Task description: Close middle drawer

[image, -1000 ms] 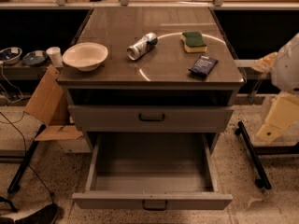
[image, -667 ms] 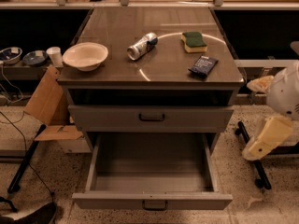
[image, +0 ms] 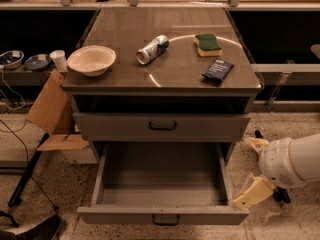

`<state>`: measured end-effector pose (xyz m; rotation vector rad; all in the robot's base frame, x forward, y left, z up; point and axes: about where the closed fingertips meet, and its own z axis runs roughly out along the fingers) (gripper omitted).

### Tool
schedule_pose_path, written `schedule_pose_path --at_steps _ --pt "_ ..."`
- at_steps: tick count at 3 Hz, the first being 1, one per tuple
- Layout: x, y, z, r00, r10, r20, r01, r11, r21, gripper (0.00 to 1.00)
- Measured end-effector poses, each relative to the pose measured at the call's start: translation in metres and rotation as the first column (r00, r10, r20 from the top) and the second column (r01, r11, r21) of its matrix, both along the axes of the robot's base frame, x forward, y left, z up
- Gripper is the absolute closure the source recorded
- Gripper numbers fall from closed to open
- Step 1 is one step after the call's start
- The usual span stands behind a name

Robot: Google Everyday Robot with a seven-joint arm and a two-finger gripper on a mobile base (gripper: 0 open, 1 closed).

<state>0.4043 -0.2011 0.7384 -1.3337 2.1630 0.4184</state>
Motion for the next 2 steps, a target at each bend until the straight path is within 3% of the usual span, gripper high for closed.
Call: schedule_pose_path --at_steps 1,2 --pt "-0.0144 0.0191 -0.0547 0.9999 0.006 0.008 -0.007 0.998 0.061 0.0" --pt "-0.0144 0.0192 -0.0547 0.9999 0.006 0.008 -0.007 0.998 0.061 0.0"
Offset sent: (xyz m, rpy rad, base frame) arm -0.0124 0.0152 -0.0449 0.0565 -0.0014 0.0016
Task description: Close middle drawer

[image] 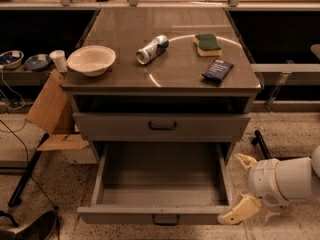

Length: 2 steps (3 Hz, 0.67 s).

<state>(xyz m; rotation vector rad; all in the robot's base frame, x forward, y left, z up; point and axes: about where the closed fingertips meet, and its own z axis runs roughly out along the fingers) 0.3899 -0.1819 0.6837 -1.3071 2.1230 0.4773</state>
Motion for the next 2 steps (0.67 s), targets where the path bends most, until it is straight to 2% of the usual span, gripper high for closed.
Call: schedule_pose_path --at_steps 1,2 --pt "-0.001 -0.004 -0.009 0.9999 -0.01 -0.001 0.01 1.0 0.005 0.0" --pt "-0.014 -0.032 -0.047 0.9969 -0.072 -0.031 0.073 0.997 0.019 0.0"
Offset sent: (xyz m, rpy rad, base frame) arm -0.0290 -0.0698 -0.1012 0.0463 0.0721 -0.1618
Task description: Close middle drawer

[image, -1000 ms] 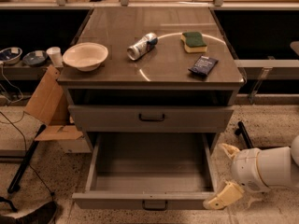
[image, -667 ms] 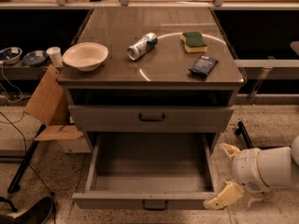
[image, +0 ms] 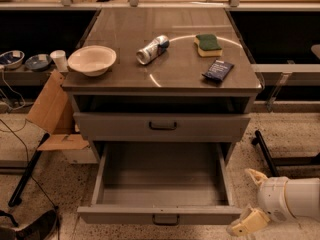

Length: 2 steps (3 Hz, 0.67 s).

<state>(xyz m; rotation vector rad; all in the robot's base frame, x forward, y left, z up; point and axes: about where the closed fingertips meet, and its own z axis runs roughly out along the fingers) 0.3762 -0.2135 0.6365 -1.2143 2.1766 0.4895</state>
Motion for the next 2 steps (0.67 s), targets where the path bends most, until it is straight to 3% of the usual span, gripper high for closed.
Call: schedule_pose_path --at_steps 1,2 --pt "-0.022 -0.028 -0.051 0.994 -0.077 -0.077 0.081 0.996 0.042 0.0" --pt "-0.049 -0.043 -0.099 0.9795 -0.117 -0.164 0.133 0.987 0.09 0.18"
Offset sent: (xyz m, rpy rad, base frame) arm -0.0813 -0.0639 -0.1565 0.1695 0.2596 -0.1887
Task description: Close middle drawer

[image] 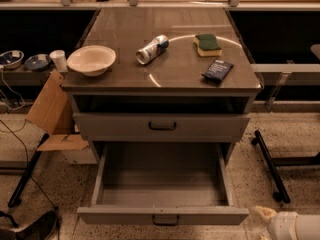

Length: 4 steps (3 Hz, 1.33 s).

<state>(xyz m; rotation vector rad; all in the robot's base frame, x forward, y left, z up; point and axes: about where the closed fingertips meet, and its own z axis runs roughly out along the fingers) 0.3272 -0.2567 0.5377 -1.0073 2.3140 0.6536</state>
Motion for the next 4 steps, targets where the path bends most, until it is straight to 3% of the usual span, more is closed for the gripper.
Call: schedule_pose_path --at_steps 2,3,4 --pt "-0.03 0.02 -0.067 0.9946 0.03 -0.099 -0.016 0.99 0.137 0.64" --pt "-0.025 0.034 -0.092 0.9899 0.059 -0.129 -0.036 0.984 0.172 0.88" --pt "-0.011 0.034 -0.128 0.9838 0.025 -0.177 0.008 0.983 0.184 1.0"
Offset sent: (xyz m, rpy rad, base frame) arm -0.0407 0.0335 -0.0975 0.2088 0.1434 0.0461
